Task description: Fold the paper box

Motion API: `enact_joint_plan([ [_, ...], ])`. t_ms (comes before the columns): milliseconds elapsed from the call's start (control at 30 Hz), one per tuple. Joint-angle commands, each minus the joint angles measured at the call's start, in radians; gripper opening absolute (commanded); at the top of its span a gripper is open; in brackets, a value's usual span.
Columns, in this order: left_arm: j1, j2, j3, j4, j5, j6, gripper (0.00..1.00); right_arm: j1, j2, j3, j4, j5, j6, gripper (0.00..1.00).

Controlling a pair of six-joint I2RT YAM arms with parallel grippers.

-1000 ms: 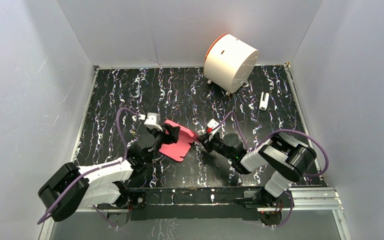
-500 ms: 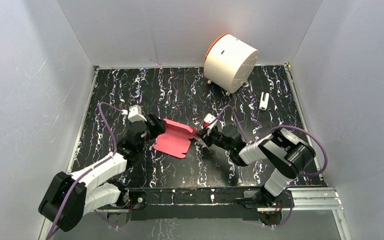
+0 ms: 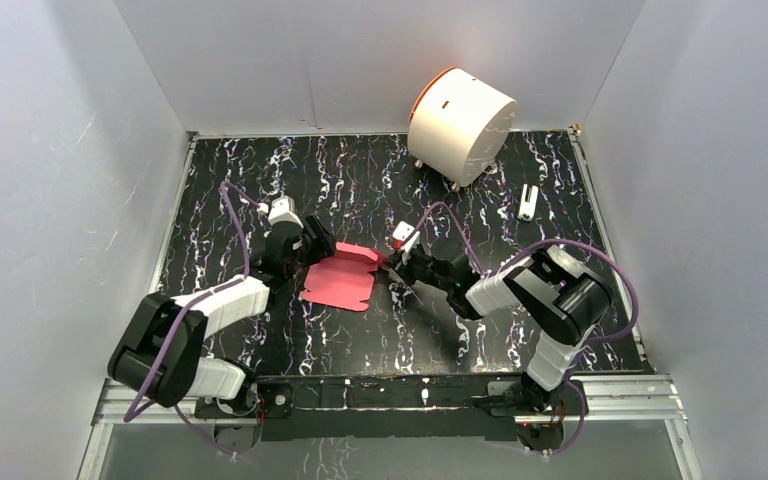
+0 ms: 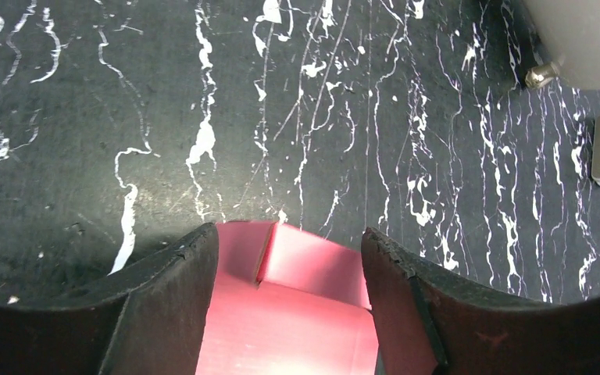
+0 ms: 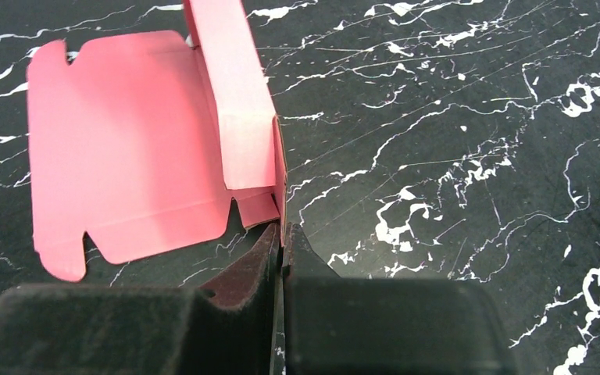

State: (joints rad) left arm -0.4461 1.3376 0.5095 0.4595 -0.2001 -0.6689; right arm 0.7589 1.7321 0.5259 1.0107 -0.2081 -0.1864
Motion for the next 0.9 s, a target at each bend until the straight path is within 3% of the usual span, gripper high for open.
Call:
enact_joint_plan([
  [0, 0.007, 0.027, 0.044, 0.011, 0.095, 0.041, 0.63, -0.005, 0.018, 0.048, 0.021, 0.042, 0.010, 0.10],
  [300, 0.007, -0.011, 0.030, -0.025, 0.190, -0.027, 0.58, -0.003, 0.036, 0.077, 0.032, 0.173, 0.149, 0.11],
  [667, -0.002, -0.072, -0.039, -0.034, 0.264, -0.138, 0.56, 0.040, -0.005, 0.076, 0.012, 0.202, 0.265, 0.11],
  [867, -0.020, -0.072, -0.062, -0.020, 0.301, -0.167, 0.54, 0.074, 0.015, 0.096, -0.022, 0.323, 0.306, 0.12],
])
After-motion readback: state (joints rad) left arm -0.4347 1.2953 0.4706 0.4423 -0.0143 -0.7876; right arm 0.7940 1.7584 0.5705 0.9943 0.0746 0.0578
